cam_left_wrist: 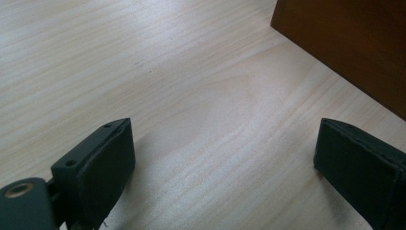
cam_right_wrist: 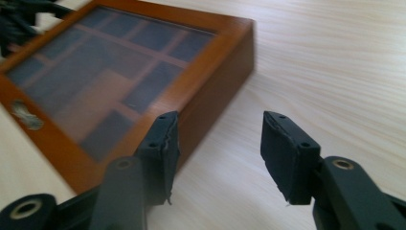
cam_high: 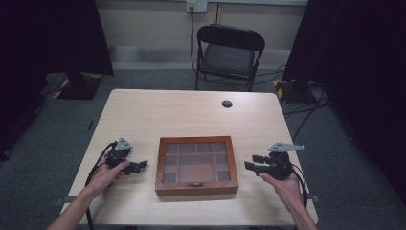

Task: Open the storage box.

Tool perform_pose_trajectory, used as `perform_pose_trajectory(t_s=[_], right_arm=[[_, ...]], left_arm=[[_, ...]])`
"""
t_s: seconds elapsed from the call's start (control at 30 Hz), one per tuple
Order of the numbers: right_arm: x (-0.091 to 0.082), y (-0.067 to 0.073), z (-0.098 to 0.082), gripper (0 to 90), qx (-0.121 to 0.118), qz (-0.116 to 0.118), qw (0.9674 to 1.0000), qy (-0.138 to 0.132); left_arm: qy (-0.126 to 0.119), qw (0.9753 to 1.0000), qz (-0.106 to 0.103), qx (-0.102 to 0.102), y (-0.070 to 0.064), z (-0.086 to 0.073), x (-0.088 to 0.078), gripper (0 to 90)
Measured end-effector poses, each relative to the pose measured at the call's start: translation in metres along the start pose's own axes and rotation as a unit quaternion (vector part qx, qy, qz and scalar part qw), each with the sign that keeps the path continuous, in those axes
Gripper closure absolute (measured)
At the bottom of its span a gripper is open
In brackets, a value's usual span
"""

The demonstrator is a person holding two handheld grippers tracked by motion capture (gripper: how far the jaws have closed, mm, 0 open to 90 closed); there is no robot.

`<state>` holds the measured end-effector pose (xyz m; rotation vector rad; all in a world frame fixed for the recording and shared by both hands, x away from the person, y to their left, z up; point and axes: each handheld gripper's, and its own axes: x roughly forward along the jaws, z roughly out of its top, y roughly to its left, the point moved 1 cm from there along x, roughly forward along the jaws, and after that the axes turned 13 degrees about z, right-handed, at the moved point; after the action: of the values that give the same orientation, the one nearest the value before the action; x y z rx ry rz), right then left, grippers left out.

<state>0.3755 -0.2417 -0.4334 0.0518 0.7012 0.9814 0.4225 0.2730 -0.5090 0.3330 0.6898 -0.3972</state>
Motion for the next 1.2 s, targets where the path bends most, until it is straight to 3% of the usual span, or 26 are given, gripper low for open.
perform_pose_trajectory(t_s=[0.17,0.27,0.33,0.6,0.83,0.87,1.03,1.1,1.13,1.2], right_arm=[[0.007,0.013,0.008,55.0,-0.013,0.035,0.9993,-0.001],[0.01,0.019,0.011,55.5,-0.023,0.041,0.9989,0.003],[0.016,0.03,0.018,57.3,-0.036,0.063,0.9974,0.005],[0.032,0.054,0.039,61.9,-0.06,0.101,0.993,0.012],[0.058,0.077,0.059,65.7,-0.091,0.134,0.9864,0.029],[0.058,0.077,0.059,65.7,-0.091,0.134,0.9864,0.029],[0.084,0.085,0.053,68.2,-0.099,0.162,0.9804,0.051],[0.087,0.086,0.052,69.0,-0.102,0.165,0.9794,0.057],[0.092,0.089,0.048,71.1,-0.104,0.175,0.9771,0.063],[0.095,0.09,0.045,72.8,-0.108,0.177,0.9755,0.074]], left_arm=[[0.0,1.0,0.0,0.0,0.0,0.0,0.0,6.3],[0.0,1.0,0.0,0.0,0.0,0.0,0.0,6.3],[0.0,1.0,0.0,0.0,0.0,0.0,0.0,6.3],[0.0,1.0,0.0,0.0,0.0,0.0,0.0,6.4],[0.0,1.0,0.0,0.0,0.0,0.0,0.0,6.3],[0.0,1.0,0.0,0.0,0.0,0.0,0.0,6.3],[0.0,1.0,0.0,0.0,0.0,0.0,0.0,6.4],[0.0,1.0,0.0,0.0,0.0,0.0,0.0,6.3],[0.0,1.0,0.0,0.0,0.0,0.0,0.0,6.3],[0.0,1.0,0.0,0.0,0.0,0.0,0.0,6.4]])
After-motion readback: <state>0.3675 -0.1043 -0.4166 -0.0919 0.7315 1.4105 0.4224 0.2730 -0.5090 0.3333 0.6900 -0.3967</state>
